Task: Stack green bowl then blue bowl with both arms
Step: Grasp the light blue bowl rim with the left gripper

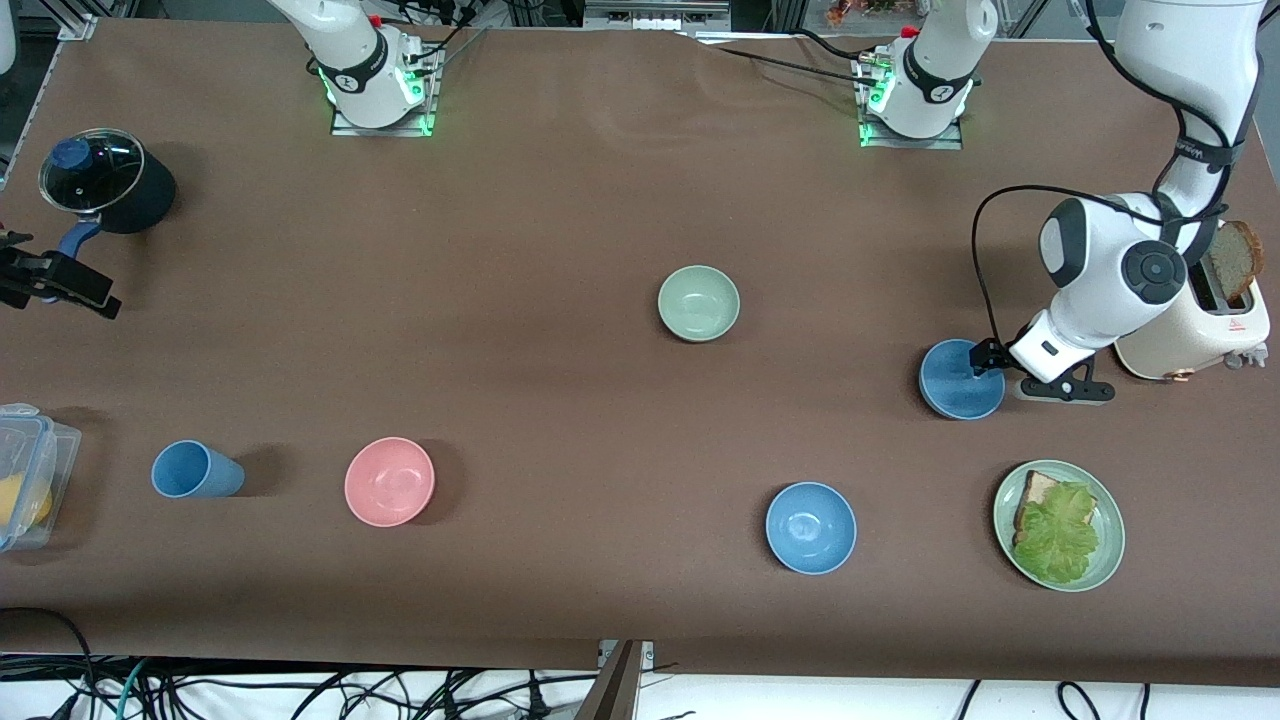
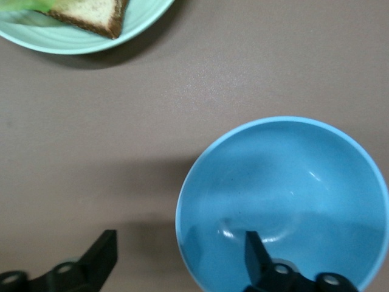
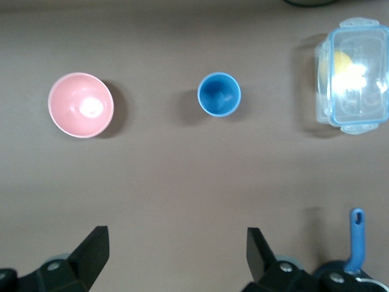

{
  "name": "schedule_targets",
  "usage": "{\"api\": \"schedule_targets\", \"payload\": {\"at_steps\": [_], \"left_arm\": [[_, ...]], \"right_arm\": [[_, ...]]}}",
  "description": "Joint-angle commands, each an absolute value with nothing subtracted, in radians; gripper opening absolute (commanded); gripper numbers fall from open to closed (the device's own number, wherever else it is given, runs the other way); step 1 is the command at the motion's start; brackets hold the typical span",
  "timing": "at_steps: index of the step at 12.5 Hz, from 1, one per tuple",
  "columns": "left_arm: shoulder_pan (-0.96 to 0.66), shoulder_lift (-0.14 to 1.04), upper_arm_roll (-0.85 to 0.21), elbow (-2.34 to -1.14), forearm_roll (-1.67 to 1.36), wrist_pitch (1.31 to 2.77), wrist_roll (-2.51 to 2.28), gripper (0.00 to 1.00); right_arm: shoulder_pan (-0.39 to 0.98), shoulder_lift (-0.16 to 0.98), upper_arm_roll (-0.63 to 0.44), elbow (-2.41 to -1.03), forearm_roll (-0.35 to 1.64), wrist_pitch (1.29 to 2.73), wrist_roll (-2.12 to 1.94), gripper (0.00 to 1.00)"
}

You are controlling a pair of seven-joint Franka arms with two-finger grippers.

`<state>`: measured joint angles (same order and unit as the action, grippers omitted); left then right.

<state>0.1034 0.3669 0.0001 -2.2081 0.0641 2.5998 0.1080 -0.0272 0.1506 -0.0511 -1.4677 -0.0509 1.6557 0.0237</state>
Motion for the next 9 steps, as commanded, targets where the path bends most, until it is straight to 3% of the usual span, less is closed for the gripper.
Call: {"api": "schedule_targets", "payload": {"at_steps": [1,2,4,7,9], "left_arm": [[0.104,0.406,-0.002,-2.194,0.066,2.628,0.121,0.57],[0.104,0.407,-0.002,-2.194,0.071,2.626,0.132,0.41],[0.088,0.405,-0.002,-2.192,0.075,2.623,0.130,0.00],[0.074,0.371,-0.002,-2.192,0.075,2.599,0.124,0.00],[0.068,0.306,-0.012,-2.189,0.069,2.484,0.135,0.00]], "right_arm": [[-0.054,0.115,-0.035,-1.505,-0.074,1.638,-0.021,1.00],[-0.058,0.117,-0.037,-1.508,-0.071,1.641,-0.088,1.00],[-0.058,0.126,-0.040,-1.502,-0.069,1.638,-0.130,1.00],[-0.058,0.132,-0.041,-1.491,-0.067,1.637,-0.130,1.00],[-0.055,0.132,-0.040,-1.491,-0.066,1.637,-0.121,1.00]]}}
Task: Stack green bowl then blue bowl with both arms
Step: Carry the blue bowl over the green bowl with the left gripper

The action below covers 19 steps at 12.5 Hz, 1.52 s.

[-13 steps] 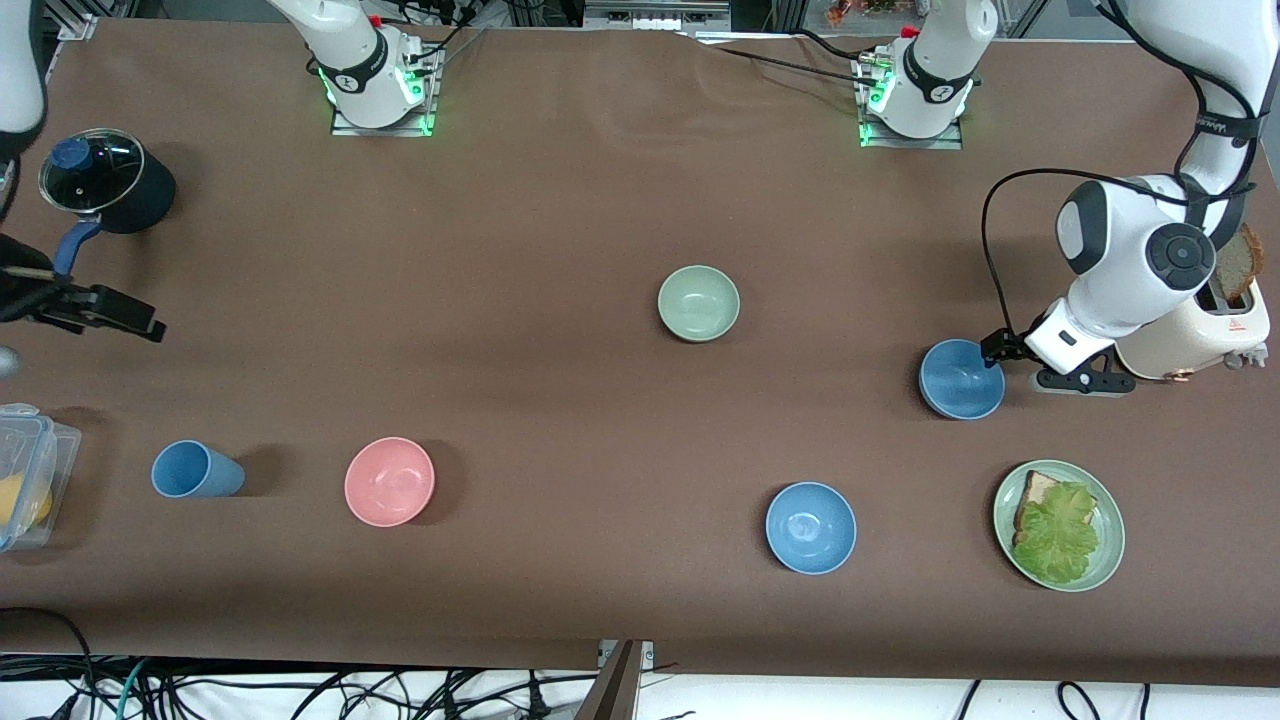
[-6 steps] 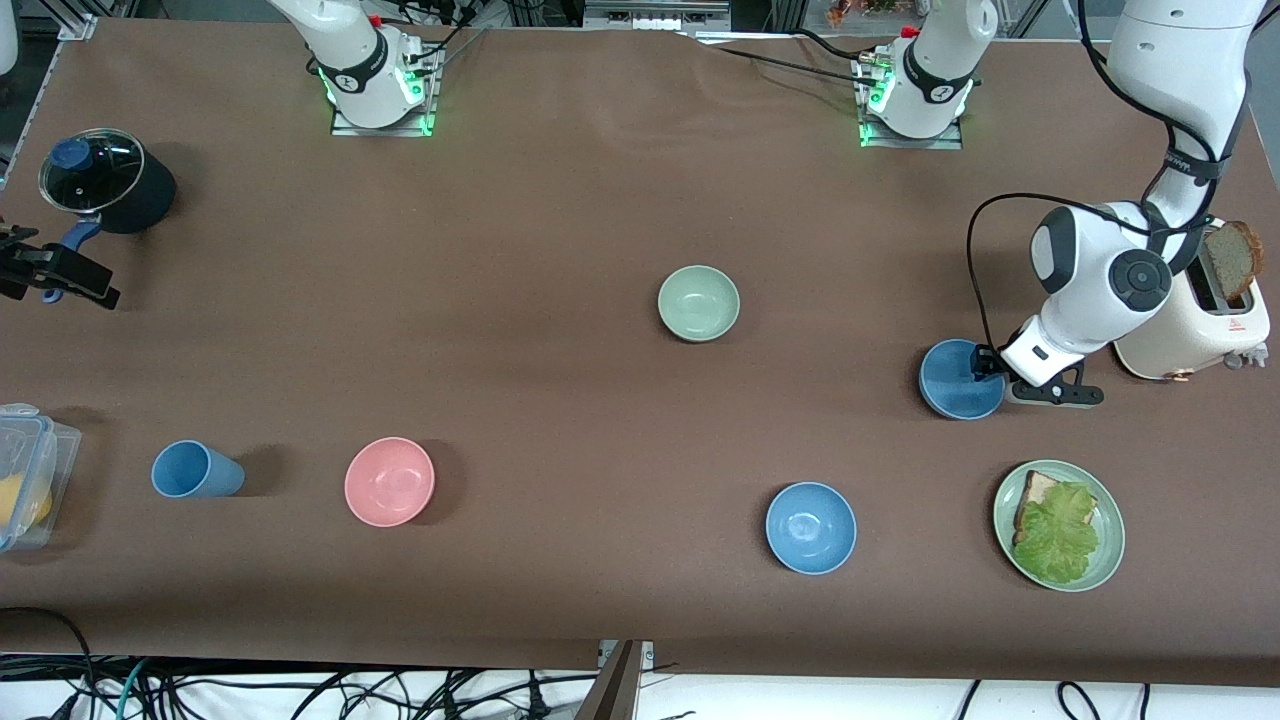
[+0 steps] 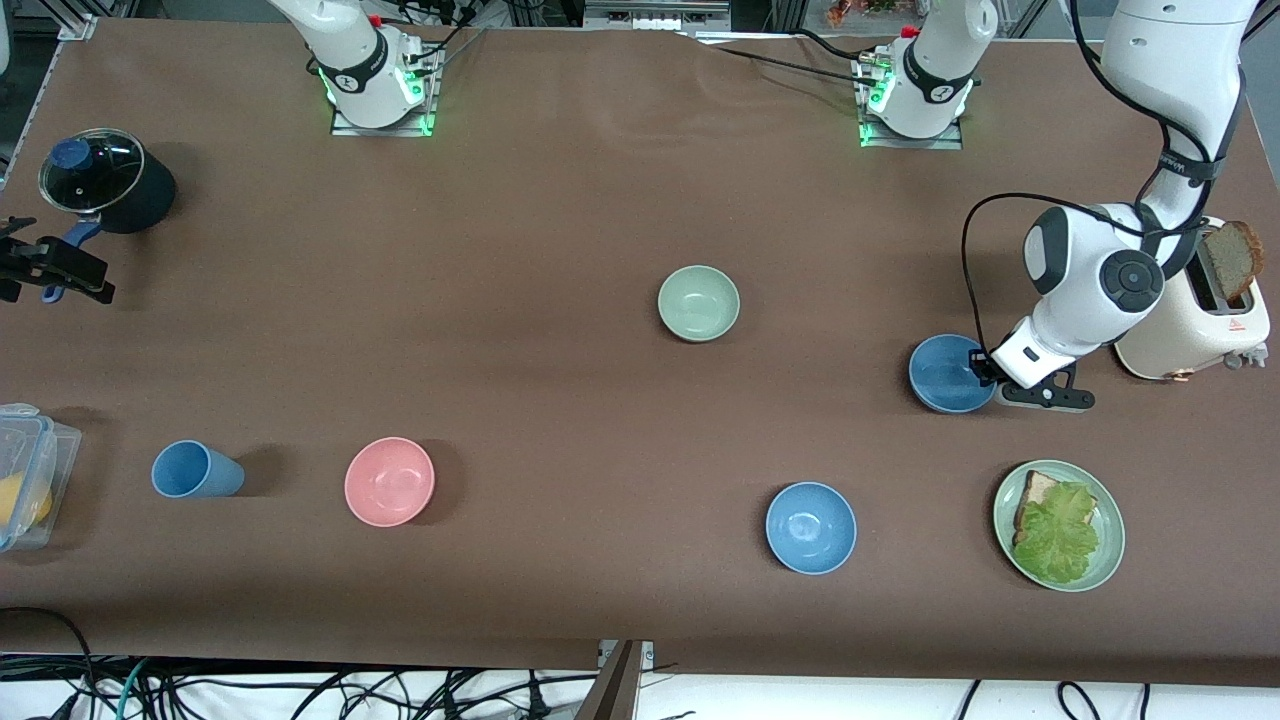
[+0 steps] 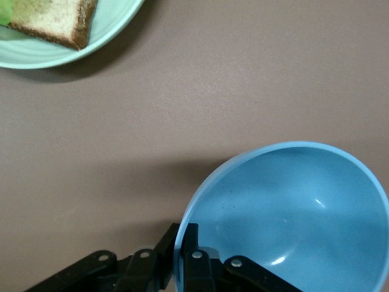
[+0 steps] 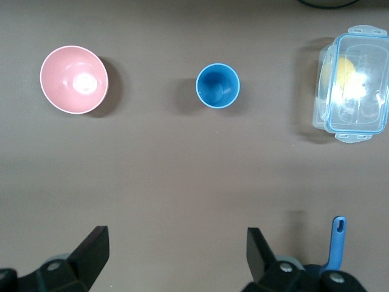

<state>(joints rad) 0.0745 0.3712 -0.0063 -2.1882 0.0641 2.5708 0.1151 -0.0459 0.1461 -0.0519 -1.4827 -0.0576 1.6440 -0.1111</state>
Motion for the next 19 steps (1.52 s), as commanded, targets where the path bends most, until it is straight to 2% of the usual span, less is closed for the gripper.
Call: {"api": "schedule_targets", "payload": {"at_steps": [1,4,5,10,16,19], "left_arm": [[0.042,0.266,-0.014,-2.184,0.064,2.436,0.153,0.00],[-0.040,0.212,-0.023,-2.087,-0.108,2.185,0.161,0.00],[-0.073,0.213,-0.037,-2.071,-0.162,2.162,0.155,0.00],[-0.242,0.268,-0.097,-2.045,-0.432,2.171,0.091,0.00],[-0.383,0.350,-0.146,-2.029,-0.434,2.318,-0.055,0.00],[-0.416,0.363,-0.146,-2.029,-0.425,2.326,-0.086,0.00]], "right_arm": [[-0.055,0.136,-0.040,-1.491,-0.066,1.637,-0.118,1.00],[-0.058,0.137,-0.043,-1.491,-0.064,1.637,-0.120,1.00],[-0.058,0.138,-0.043,-1.491,-0.064,1.637,-0.120,1.00],[-0.054,0.138,-0.038,-1.491,-0.064,1.637,-0.120,1.00],[-0.052,0.140,-0.037,-1.489,-0.066,1.651,-0.132,1.00],[-0.051,0.140,-0.035,-1.489,-0.066,1.652,-0.132,1.00]]}}
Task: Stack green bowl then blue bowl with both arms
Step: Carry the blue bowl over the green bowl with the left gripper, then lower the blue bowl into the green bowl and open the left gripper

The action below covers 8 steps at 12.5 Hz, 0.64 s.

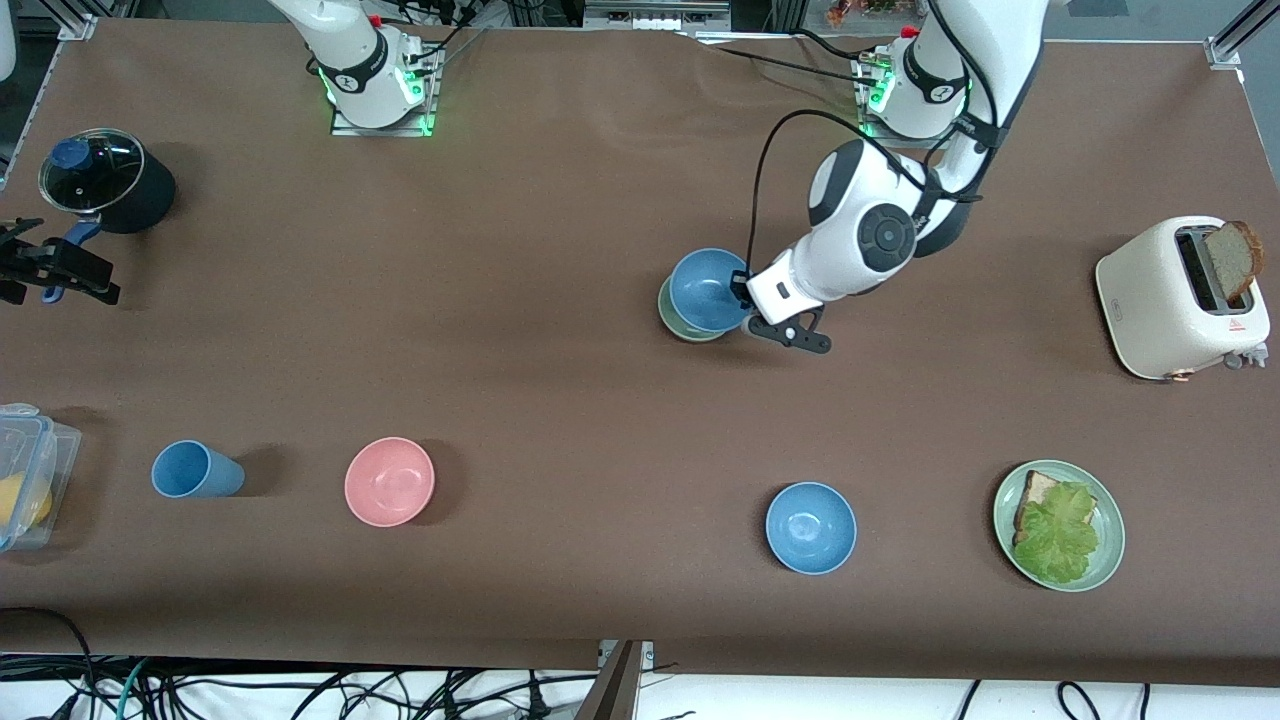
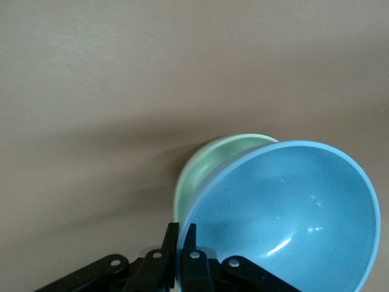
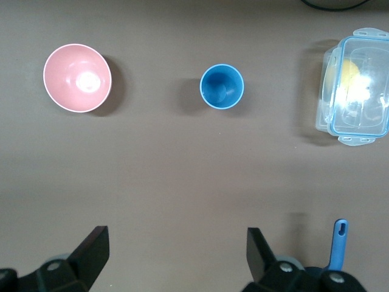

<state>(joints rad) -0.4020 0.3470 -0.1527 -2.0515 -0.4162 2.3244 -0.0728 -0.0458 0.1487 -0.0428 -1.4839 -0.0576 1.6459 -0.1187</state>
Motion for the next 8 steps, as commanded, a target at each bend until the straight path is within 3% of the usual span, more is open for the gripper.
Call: {"api": "schedule_targets", "payload": {"at_steps": [1,7,8], "left_arm": [[-0.422,0.373,-0.146,-2.029,-0.423,2.335,-0.086,0.00],[-0.425,0.407,-0.144,-2.034,-0.400,2.375,-0.086,0.00],[-0.425,0.407,-0.146,-2.034,-0.402,2.373,-0.087,0.16]], "right_arm": [[-0.051,0.140,-0.035,-1.489,-0.066,1.652,-0.130,1.00],[-0.052,0.140,-0.037,-1.489,-0.066,1.652,-0.129,1.00],[-0.052,0.140,-0.037,-1.489,-0.066,1.652,-0.130,1.00]]}}
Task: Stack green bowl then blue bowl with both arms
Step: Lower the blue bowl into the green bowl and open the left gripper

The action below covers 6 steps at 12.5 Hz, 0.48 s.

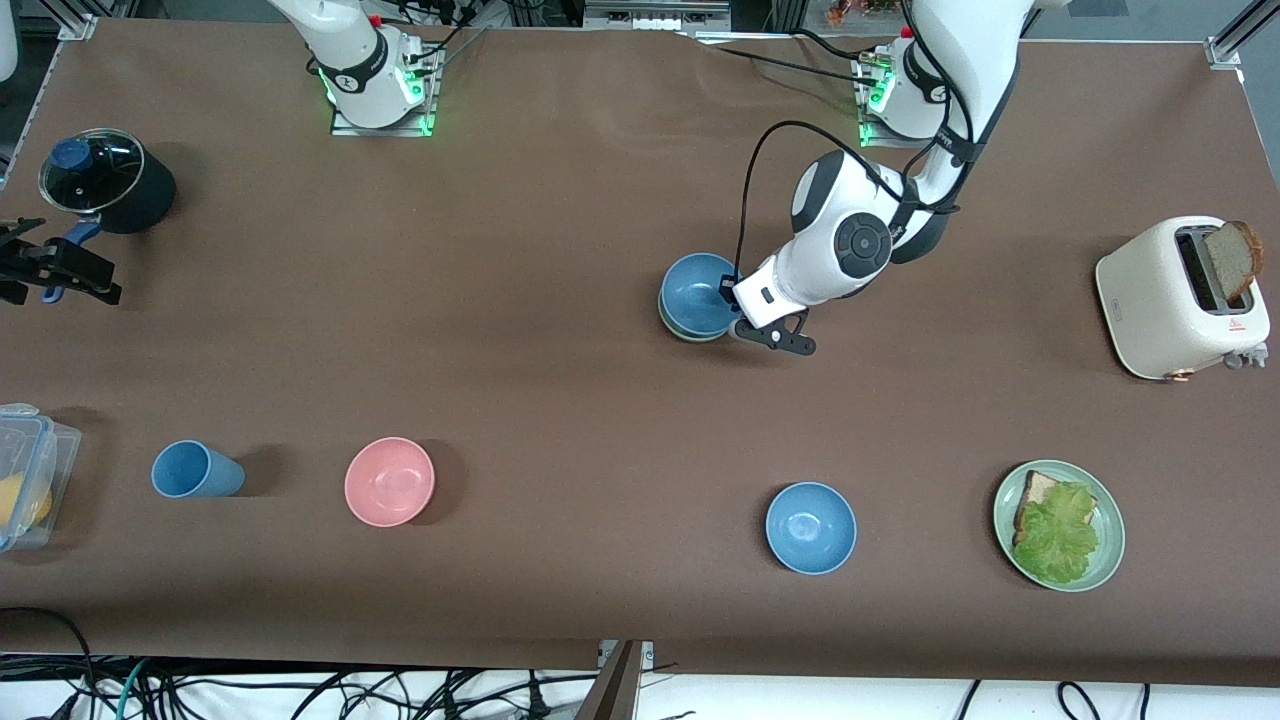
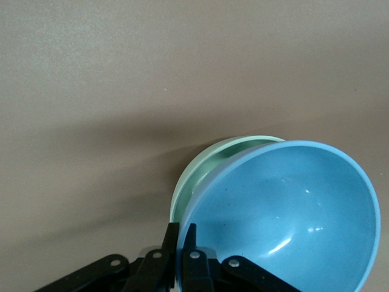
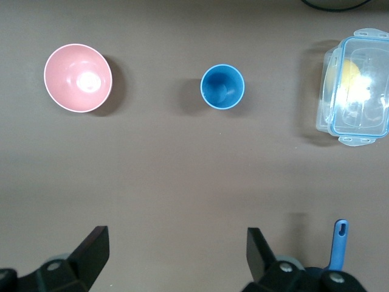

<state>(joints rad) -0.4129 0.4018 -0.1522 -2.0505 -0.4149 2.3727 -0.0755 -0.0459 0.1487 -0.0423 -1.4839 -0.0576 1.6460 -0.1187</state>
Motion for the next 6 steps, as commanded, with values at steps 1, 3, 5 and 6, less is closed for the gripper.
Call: {"api": "schedule_targets", "payload": {"at_steps": [1,3,5,6], "left_arm": [[-0.425,0.407,-0.146,-2.034,-0.403,2.373,-0.090,0.44],[-0.425,0.400,-0.146,-2.039,-0.403,2.373,-0.091,0.99],[-0.425,0.393,-0.146,-2.039,-0.405,2.373,-0.092,1.00],[-0.420,0.376,-0.144,-2.039,-0.406,2.370,-0.092,1.00]], "right_arm": [[-0.052,0.140,-0.038,-1.489,-0.066,1.651,-0.130,1.00],[-0.052,0.140,-0.038,-1.489,-0.066,1.651,-0.130,1.00],[-0.052,0.140,-0.038,-1.489,-0.066,1.652,-0.129,1.00],[-0.054,0.140,-0.037,-1.489,-0.066,1.652,-0.130,1.00]]}}
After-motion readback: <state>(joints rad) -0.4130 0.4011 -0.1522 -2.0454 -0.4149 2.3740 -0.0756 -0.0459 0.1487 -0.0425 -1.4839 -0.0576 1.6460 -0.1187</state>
